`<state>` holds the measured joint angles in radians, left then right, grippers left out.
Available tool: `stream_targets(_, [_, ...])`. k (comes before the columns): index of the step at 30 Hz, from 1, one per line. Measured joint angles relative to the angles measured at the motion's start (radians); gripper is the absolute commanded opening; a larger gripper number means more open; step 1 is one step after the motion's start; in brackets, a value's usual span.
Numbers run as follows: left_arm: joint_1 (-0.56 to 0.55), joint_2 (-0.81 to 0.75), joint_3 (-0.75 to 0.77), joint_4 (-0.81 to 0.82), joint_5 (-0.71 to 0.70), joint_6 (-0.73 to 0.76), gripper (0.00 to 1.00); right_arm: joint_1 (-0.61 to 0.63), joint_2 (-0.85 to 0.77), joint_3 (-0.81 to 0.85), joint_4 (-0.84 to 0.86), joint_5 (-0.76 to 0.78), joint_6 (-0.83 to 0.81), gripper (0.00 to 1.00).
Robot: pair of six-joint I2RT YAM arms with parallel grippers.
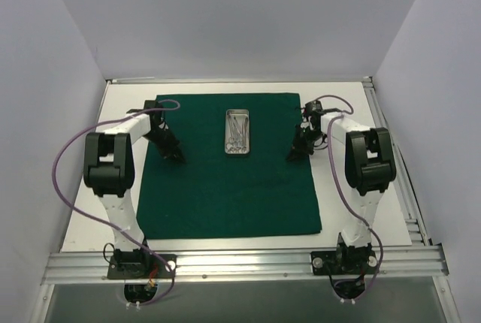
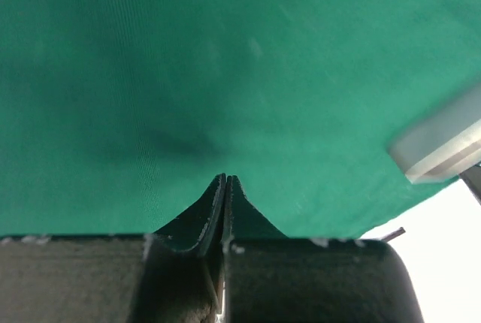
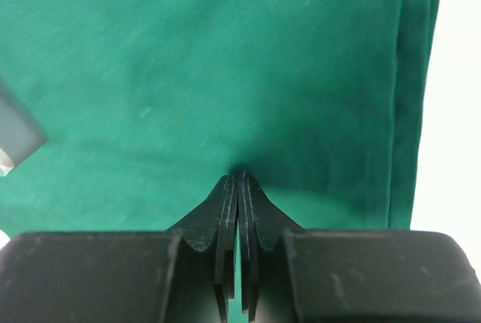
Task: Open and lay out the surgical kit
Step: Smooth out the surgical kit at the center of the board.
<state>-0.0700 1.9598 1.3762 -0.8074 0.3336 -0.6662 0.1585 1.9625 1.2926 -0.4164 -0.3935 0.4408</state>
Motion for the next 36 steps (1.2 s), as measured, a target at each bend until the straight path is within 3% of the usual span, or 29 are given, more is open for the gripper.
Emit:
stream_targets(4, [0.007, 0.118, 0.061, -0.021, 0.042, 0.022, 0.02, -0.004, 0.077, 0.083, -0.022, -0.023, 0.000, 0.00])
stream_targets(14, [0.036, 0.232, 0.224, -0.065, 0.106, 0.052, 0.02, -0.010, 0.249, 0.342, -0.053, -0.071, -0.004, 0.00])
stream_targets(30, [0.101, 0.248, 0.259, -0.061, 0.105, 0.090, 0.02, -0.109, 0.212, 0.293, -0.042, -0.051, -0.040, 0.01])
stream_targets(36, [0.106, 0.193, 0.214, -0.045, 0.100, 0.106, 0.11, -0.113, 0.174, 0.276, -0.043, -0.002, -0.106, 0.05])
